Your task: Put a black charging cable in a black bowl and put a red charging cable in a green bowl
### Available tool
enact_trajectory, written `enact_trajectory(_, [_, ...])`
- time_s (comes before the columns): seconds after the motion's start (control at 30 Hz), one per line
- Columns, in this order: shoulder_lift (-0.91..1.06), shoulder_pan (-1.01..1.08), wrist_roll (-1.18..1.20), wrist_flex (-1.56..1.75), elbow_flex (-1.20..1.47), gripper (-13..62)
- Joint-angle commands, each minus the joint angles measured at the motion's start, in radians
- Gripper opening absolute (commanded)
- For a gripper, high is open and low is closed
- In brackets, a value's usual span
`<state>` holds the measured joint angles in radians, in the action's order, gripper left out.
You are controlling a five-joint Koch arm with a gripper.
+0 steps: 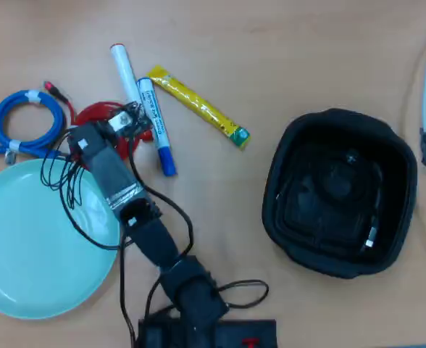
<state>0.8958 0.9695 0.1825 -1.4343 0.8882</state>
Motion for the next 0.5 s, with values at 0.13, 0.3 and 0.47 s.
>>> enact_trajectory(0.13, [0.023,0.012,0.017,-0.041,-0.087,-6.3])
enact_trajectory(0.3, [0.055,0.018,0.017,-0.146,-0.198,-6.3])
enact_trajectory(0.47, [0.210,0.012,0.015,-0.259,-0.413,-6.4])
